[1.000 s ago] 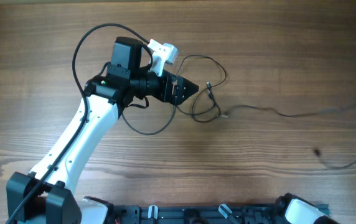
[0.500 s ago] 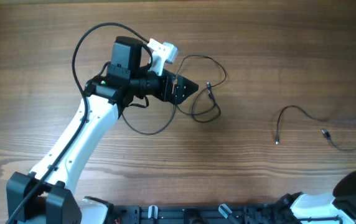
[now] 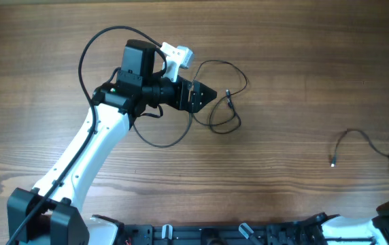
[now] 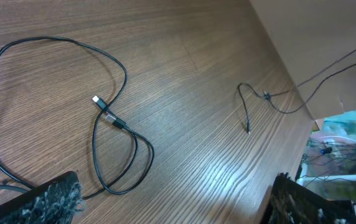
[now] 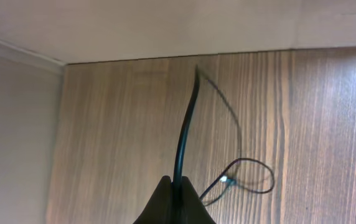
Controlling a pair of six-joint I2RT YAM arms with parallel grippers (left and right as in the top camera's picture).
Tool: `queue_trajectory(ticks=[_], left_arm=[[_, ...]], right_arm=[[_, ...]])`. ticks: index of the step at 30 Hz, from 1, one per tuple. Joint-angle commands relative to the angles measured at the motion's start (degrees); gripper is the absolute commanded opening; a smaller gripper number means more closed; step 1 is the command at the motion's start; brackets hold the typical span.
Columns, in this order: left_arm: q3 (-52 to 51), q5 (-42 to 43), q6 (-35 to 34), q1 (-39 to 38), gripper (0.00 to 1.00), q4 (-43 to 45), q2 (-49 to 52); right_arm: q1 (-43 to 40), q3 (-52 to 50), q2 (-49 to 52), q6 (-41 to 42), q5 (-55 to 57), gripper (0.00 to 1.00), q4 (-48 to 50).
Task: Untangle cables
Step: 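Pull the held cable to the right table edge and lay it down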
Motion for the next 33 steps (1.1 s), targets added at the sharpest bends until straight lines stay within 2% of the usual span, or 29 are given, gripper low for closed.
queue_trajectory(ticks=[1, 7, 9, 13, 14, 17, 19, 24, 28, 33], left_arm=[[0.59, -0.11, -0.31, -0.2, 1.0, 0.0, 0.31], [0.59, -0.11, -0.31, -0.2, 1.0, -1.05, 0.31], [0.59, -0.11, -0.31, -0.2, 1.0, -1.07, 0.31], [0.59, -0.37, 0.13, -0.2, 1.0, -0.61, 0.33], [0.59, -0.35, 0.11, -0.2, 1.0, 0.02, 0.33], [0.59, -0.35, 0.11, -0.2, 1.0, 0.39, 0.33], [0.59, -0.35, 0.11, -0.2, 1.0, 0.46, 0.35], [0.59, -0.33, -0.13, -0.2, 1.0, 0.46, 0.33], [0.59, -0.31, -0.37, -0.2, 1.0, 0.57, 0.33], [0.59, -0.26, -0.5, -0.2, 1.0, 0.68, 0.33]], right_arm=[[0.09, 0.37, 7.56, 3.56, -2.25, 0.04, 0.11], [0.2, 0.37, 20.79, 4.04, -4.63, 0.05, 3.23], [0.83, 0.37, 20.28, 1.29, -8.76, 0.05, 7.74], [4.61, 0.39, 14.93, -5.92, -9.16, 0.05, 11.5], [7.1, 0.39, 12.81, -8.15, -7.54, 0.05, 12.46], [12.52, 0.85, 7.87, -5.77, 8.41, 0.05, 13.68], [14.16, 3.28, 5.75, -5.57, 14.38, 0.05, 13.31], [10.49, 16.31, 5.01, -0.11, 29.0, 0.04, 3.1], [3.76, 20.31, 5.01, 1.22, 25.14, 0.05, 0.68], [3.32, 20.24, 9.49, 2.97, 21.05, 0.05, -0.09]])
